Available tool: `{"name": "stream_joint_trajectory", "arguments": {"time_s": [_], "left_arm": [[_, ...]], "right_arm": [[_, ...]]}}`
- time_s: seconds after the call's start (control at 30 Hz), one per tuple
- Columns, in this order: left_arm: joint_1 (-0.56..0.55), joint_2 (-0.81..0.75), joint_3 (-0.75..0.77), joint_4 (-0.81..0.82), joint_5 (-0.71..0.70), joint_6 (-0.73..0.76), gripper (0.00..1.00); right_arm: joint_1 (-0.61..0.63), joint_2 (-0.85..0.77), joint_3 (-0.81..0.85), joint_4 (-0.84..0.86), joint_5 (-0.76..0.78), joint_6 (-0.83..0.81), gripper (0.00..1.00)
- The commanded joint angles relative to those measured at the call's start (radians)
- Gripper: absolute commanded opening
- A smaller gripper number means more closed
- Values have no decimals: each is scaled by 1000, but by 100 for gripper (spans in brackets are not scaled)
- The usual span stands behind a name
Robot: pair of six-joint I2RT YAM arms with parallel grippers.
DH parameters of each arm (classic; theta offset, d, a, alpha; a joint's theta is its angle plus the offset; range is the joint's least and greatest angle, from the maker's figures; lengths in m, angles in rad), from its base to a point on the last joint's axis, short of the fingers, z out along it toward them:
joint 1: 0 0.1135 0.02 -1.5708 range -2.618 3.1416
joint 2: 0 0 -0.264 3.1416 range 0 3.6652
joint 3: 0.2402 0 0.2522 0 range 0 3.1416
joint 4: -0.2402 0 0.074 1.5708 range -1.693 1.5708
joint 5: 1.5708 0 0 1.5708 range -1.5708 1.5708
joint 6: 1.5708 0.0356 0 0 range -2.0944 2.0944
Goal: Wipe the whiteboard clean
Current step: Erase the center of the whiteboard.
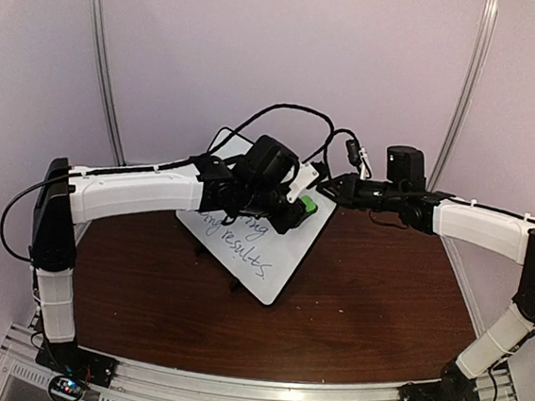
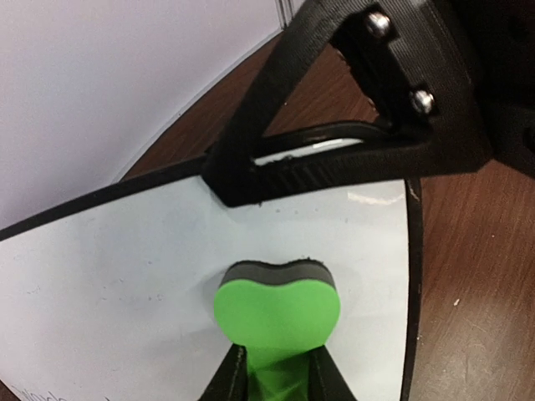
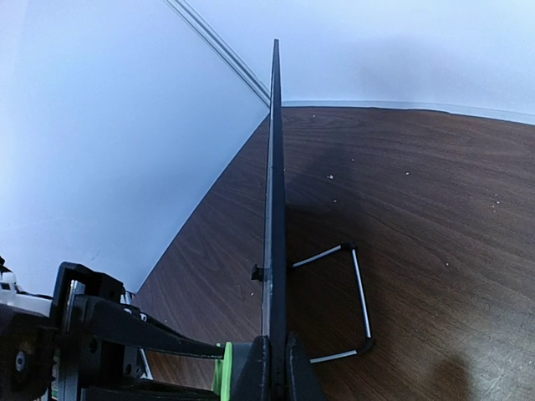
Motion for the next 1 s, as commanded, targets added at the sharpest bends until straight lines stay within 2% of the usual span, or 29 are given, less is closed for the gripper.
{"name": "stream_joint_trajectory", "arguments": {"time_s": [0.0,0.5,0.97], "left_arm": [[-13,-35,-25,-7,-4,-15,17],[-23,11,47,-42,-69,-29,17],[0,-127,-291,-47,-138,-128,16]], "right_arm": [[30,-19,22,-10,-89,-30,0],[30,-13,38,-24,-91,-32,0],[30,-14,38,-30,-91,-47,0]]}}
